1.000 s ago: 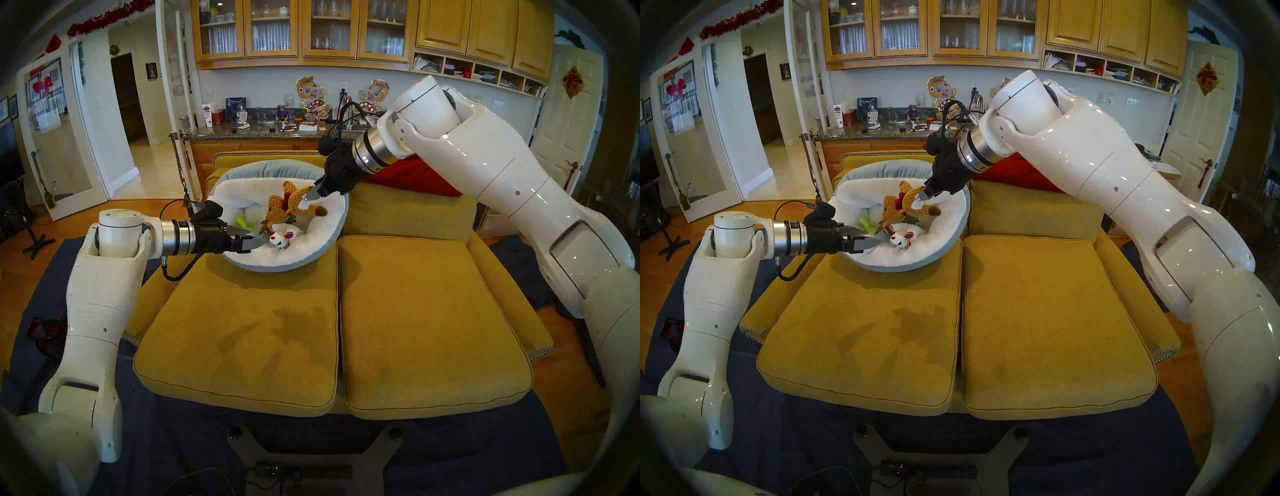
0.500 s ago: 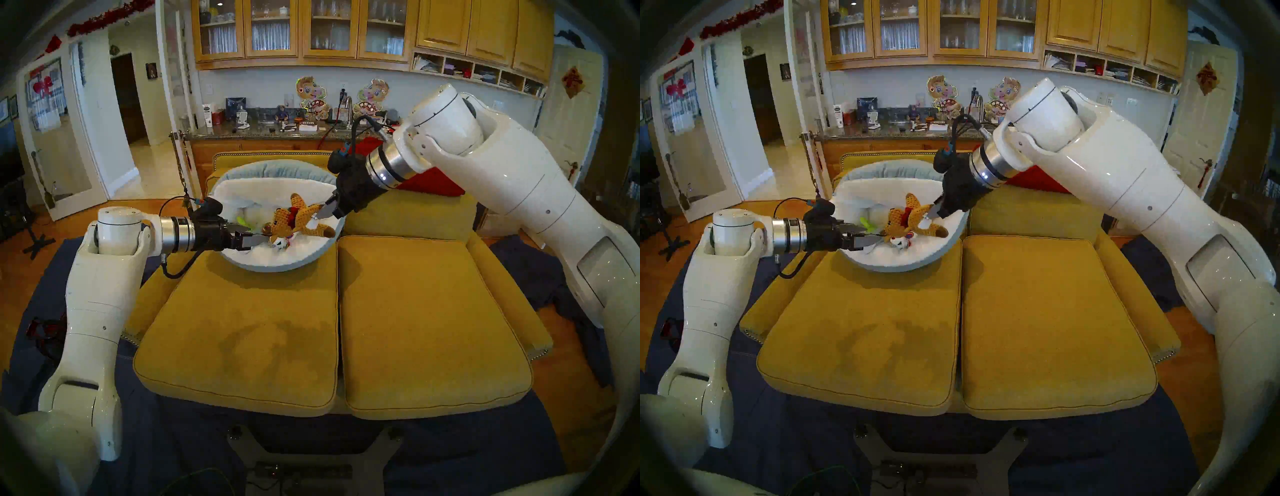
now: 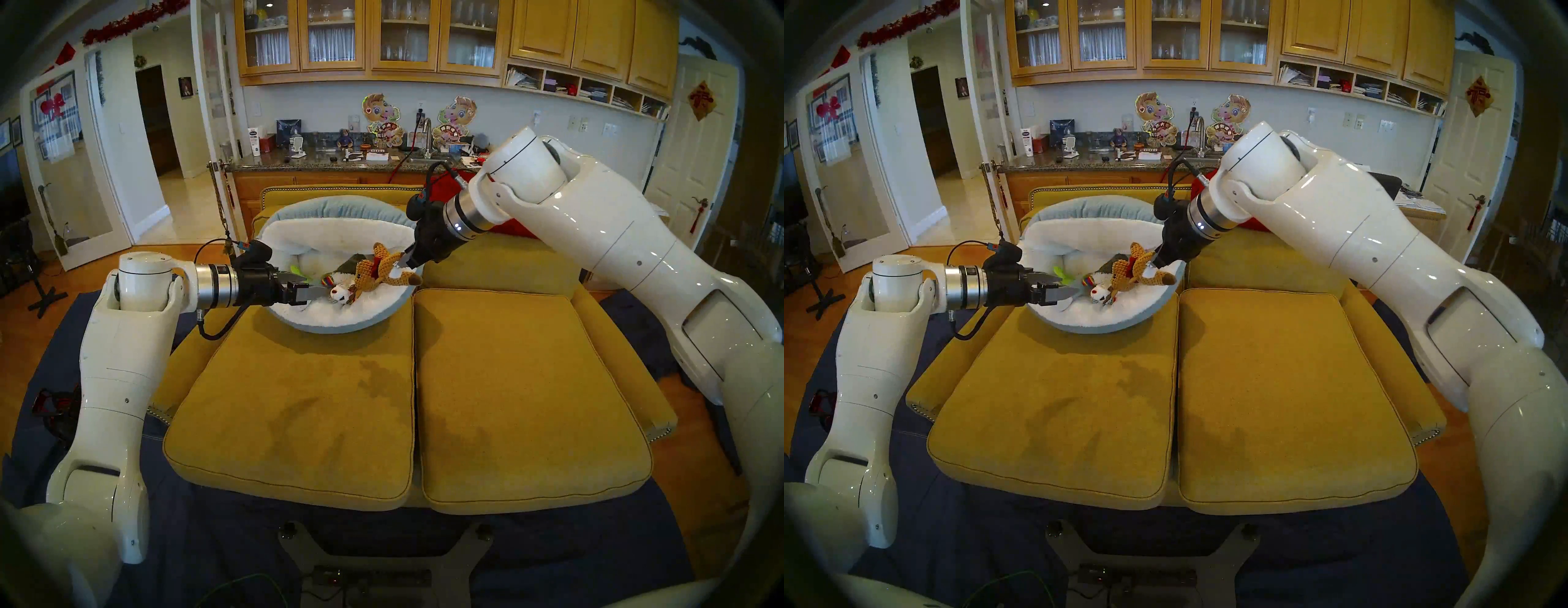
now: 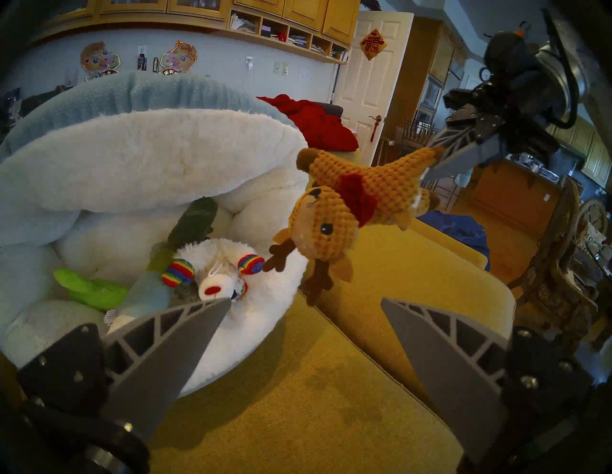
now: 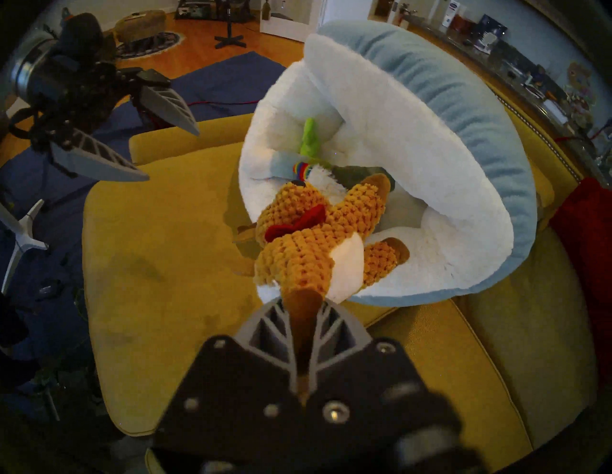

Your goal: Put toys into dog bed

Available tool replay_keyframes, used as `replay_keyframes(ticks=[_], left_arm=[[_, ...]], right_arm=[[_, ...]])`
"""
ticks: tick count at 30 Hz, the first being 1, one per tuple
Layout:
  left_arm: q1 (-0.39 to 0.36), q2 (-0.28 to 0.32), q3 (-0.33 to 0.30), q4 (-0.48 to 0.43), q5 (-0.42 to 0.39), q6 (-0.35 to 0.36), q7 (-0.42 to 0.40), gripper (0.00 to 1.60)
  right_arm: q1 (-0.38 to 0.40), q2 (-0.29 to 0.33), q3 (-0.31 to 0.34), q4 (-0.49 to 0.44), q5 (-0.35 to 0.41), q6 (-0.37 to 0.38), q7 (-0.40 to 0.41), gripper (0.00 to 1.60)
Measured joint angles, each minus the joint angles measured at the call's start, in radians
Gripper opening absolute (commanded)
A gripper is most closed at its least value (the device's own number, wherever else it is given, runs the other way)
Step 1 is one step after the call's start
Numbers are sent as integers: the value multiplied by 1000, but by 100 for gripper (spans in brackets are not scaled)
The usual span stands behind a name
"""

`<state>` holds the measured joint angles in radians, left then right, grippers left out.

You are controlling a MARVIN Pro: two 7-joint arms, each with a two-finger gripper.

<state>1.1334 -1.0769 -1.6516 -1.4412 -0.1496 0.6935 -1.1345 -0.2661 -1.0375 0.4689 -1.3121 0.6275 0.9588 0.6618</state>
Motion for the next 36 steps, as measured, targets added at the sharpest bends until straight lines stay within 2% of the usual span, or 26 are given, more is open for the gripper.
replay_keyframes(ticks=[20, 36], left_arm=[[-1, 2, 0, 0, -2, 0, 0, 160], [-1, 2, 1, 0, -3, 0, 1, 160]], right_arm=[[12, -160, -6, 241, -41, -75, -70, 0], [24, -334, 14, 509, -32, -111, -155, 0]])
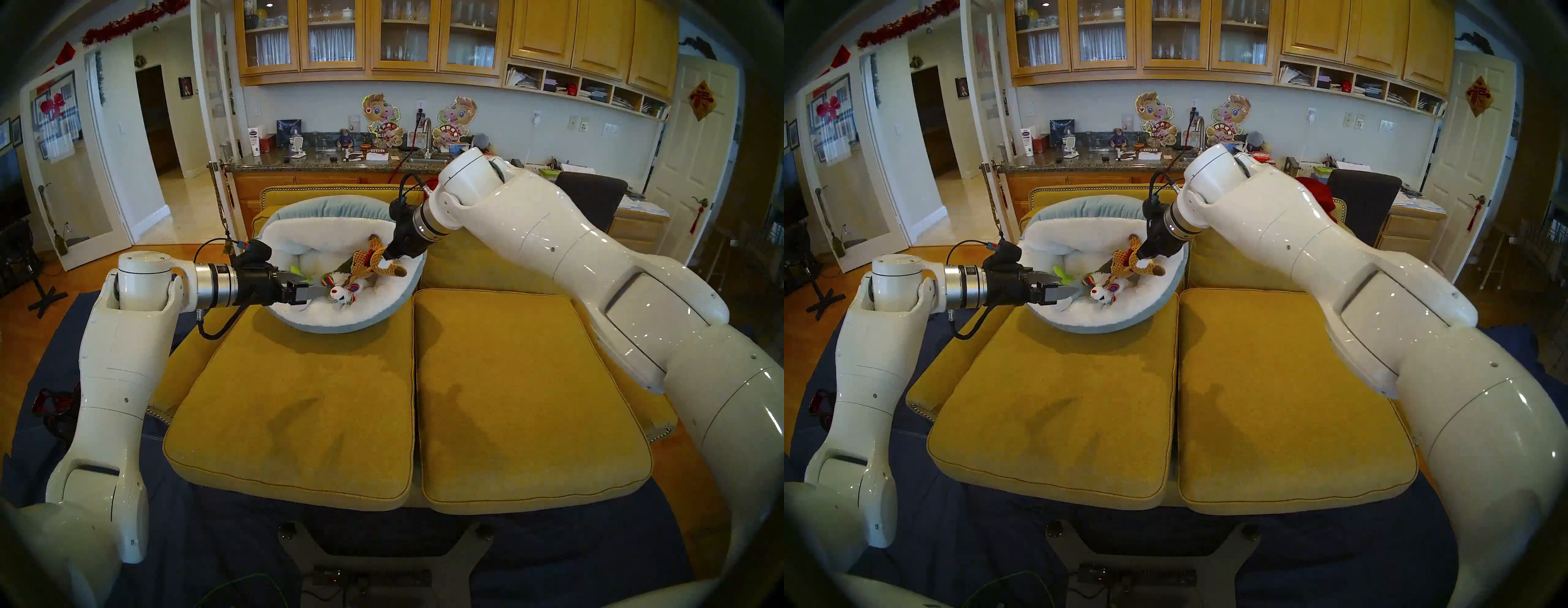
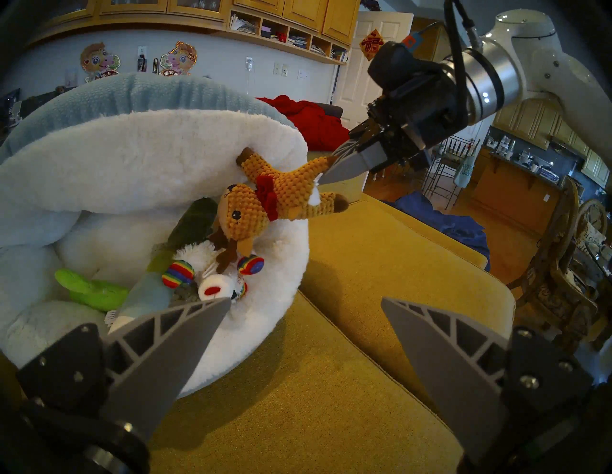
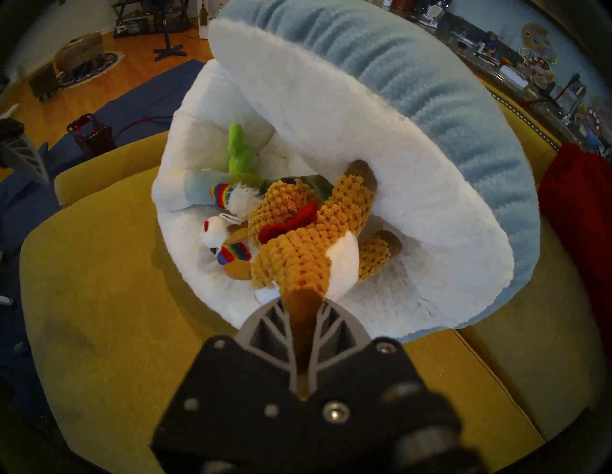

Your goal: Put toys into dog bed

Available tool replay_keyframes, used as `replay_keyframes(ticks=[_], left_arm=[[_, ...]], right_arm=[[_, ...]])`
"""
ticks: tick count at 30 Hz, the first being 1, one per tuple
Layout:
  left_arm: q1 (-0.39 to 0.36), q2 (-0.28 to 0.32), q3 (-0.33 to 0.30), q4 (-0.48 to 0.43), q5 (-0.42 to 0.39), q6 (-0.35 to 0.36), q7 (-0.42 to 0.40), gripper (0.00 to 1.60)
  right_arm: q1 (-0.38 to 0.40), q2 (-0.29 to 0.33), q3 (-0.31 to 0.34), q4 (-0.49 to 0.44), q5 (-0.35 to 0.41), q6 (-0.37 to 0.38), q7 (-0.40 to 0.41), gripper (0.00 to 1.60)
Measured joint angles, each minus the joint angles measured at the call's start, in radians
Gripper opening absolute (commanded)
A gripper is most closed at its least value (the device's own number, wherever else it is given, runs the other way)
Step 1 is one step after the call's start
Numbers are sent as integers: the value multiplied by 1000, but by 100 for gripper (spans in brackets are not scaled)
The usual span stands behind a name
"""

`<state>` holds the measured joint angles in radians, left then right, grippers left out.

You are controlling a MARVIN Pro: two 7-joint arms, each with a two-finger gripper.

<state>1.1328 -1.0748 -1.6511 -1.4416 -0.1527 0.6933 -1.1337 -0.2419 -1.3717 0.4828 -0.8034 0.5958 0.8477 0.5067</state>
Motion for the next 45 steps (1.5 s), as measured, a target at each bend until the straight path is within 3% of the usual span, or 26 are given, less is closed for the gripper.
replay_keyframes(ticks=[22, 45], left_arm=[[0, 0, 0, 0, -1, 0, 0, 160], [0, 1, 0, 0, -2, 0, 0, 160]], right_arm=[[26, -230, 17, 323, 58, -2, -66, 0], [31, -354, 19, 549, 76, -82, -36, 0]])
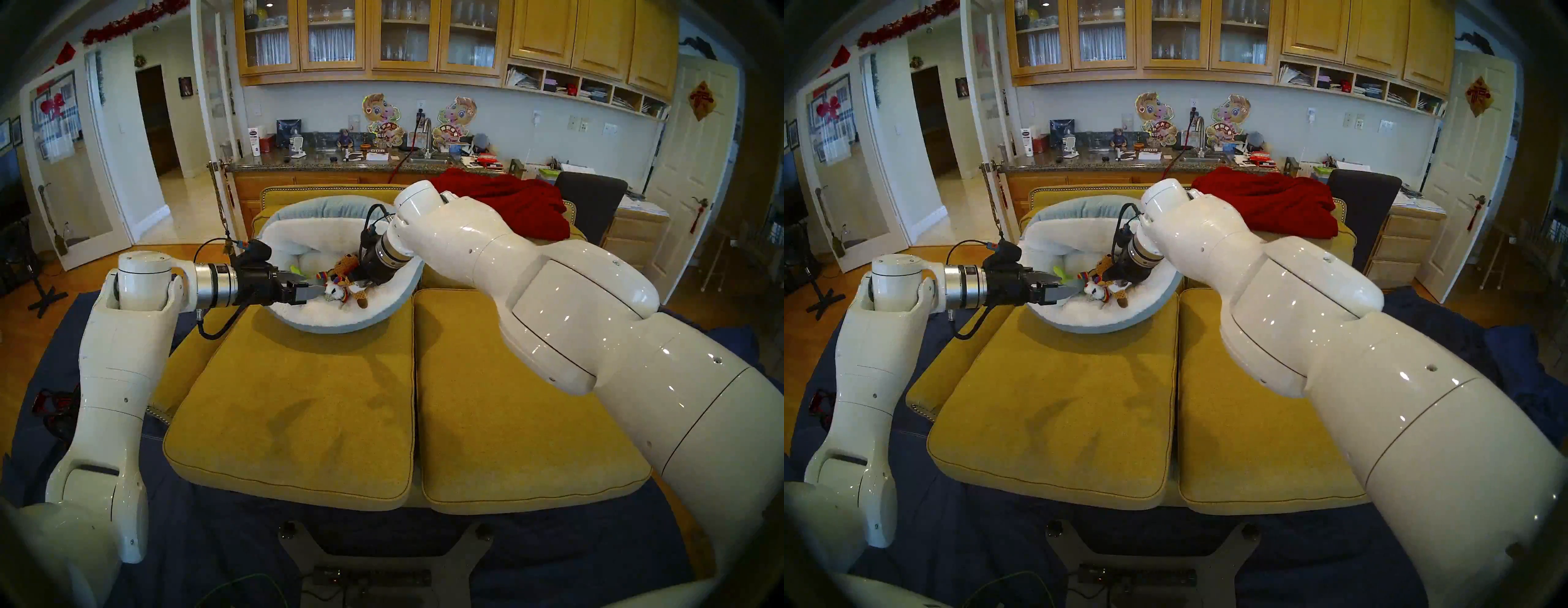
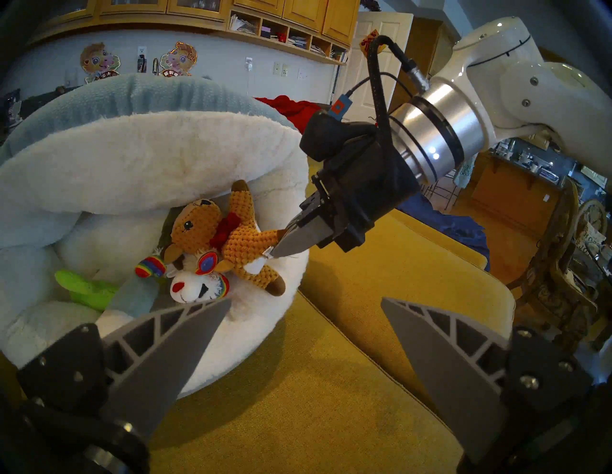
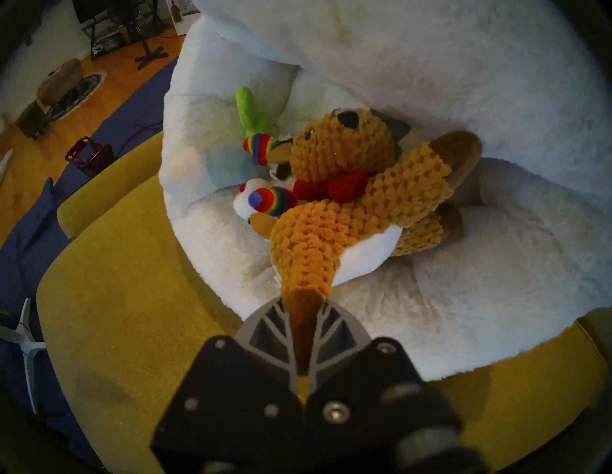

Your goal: Put toys into dog bed

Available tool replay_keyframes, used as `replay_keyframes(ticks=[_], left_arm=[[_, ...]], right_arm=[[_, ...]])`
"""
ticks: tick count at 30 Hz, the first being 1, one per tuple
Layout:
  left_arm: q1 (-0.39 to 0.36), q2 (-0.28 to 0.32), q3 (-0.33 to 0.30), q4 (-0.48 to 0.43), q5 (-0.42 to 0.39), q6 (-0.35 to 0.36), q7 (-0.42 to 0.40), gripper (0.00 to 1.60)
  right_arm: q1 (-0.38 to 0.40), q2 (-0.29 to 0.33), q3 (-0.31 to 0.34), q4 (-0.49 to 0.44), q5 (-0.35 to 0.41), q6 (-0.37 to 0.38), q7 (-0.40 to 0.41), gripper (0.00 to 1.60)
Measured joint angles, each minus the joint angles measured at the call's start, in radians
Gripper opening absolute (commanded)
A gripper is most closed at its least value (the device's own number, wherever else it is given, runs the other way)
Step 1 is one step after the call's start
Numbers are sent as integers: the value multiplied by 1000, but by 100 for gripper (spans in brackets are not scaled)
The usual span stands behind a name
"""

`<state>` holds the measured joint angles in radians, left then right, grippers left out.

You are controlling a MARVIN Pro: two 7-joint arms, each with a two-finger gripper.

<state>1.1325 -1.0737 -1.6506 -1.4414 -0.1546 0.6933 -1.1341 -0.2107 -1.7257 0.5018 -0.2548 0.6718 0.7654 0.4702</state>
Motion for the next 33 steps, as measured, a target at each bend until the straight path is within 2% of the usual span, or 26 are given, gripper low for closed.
replay_keyframes(ticks=[13, 24, 33], left_arm=[[0, 0, 0, 0, 0, 0, 0, 160], [0, 0, 0, 0, 0, 0, 0, 160], [0, 0, 0, 0, 0, 0, 1, 160]], right_arm=[[1, -29, -6, 60, -29, -115, -71, 0], [-5, -56, 10, 106, -34, -163, -141, 0], [-21, -80, 22, 109, -31, -199, -186, 0]])
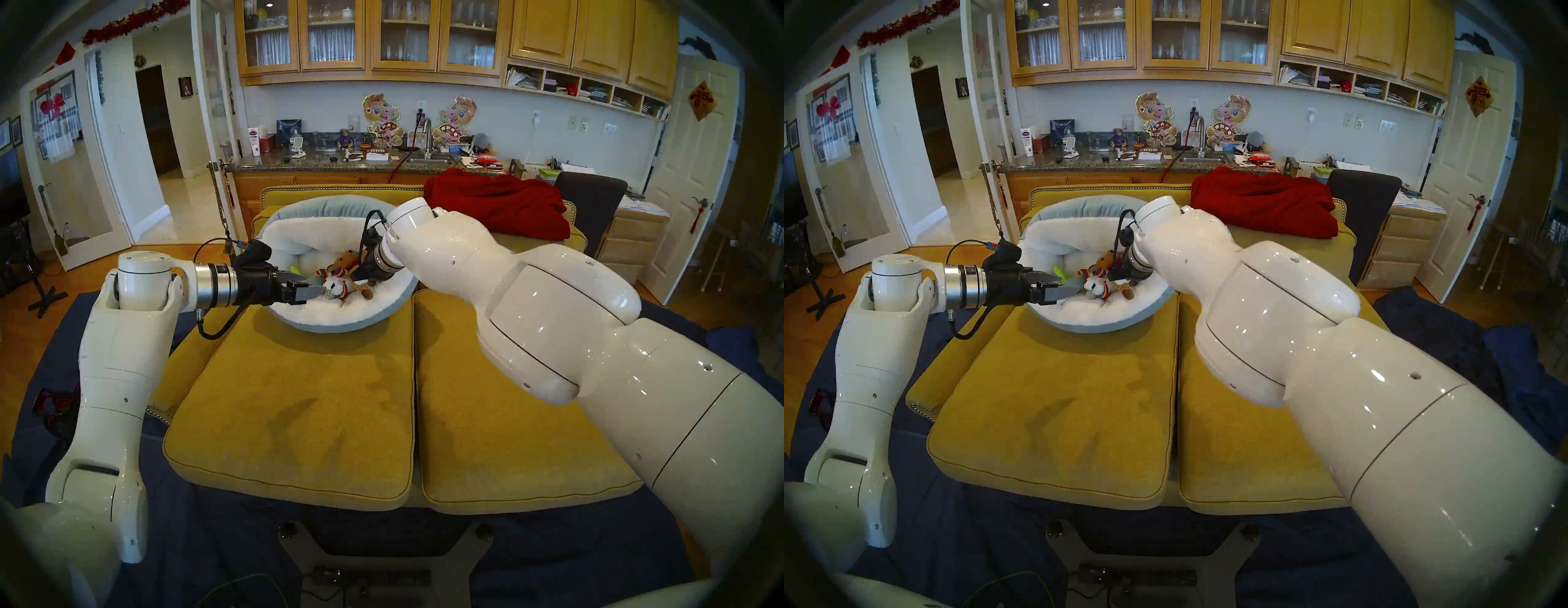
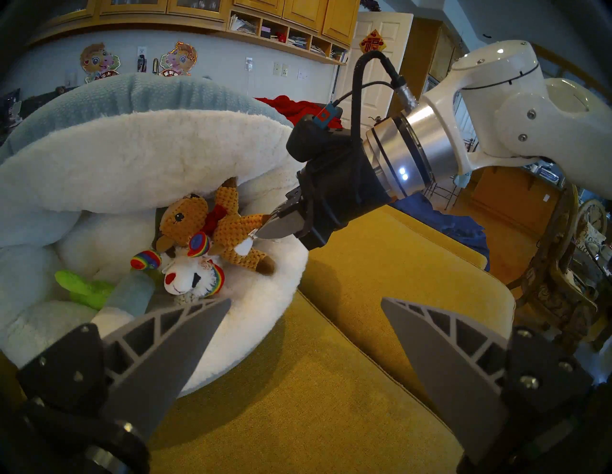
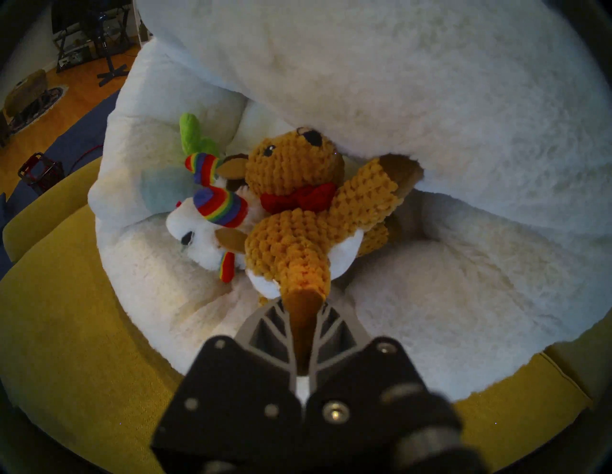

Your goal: Put toys into dog bed

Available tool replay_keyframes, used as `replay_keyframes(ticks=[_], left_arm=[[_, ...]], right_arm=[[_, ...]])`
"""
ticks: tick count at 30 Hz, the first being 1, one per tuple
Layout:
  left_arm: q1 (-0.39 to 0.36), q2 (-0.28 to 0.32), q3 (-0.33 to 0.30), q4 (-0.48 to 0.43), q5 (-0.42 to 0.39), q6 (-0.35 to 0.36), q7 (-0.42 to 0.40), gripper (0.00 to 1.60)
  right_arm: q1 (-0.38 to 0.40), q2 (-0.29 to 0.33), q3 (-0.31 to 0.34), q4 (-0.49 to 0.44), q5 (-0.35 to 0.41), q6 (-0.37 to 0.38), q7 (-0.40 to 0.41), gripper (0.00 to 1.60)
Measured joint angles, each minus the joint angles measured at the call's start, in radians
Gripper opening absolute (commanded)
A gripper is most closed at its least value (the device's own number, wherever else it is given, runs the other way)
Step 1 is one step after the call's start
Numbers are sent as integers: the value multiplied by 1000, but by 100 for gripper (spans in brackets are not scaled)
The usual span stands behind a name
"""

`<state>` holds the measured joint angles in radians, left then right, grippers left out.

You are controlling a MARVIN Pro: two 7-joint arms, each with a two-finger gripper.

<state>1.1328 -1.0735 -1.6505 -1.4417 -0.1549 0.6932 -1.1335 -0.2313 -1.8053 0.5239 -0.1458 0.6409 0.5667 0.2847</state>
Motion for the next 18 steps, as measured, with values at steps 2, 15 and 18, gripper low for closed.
replay_keyframes(ticks=[2, 15, 18], left_arm=[[0, 0, 0, 0, 0, 0, 0, 160], [0, 0, 0, 0, 0, 0, 0, 160], [0, 0, 0, 0, 0, 0, 0, 160]], right_arm=[[-3, -5, 2, 0, 1, -7, -8, 0], [-23, -31, 5, 4, 1, -52, -64, 0], [-27, -32, 5, 8, 1, -56, -72, 0]])
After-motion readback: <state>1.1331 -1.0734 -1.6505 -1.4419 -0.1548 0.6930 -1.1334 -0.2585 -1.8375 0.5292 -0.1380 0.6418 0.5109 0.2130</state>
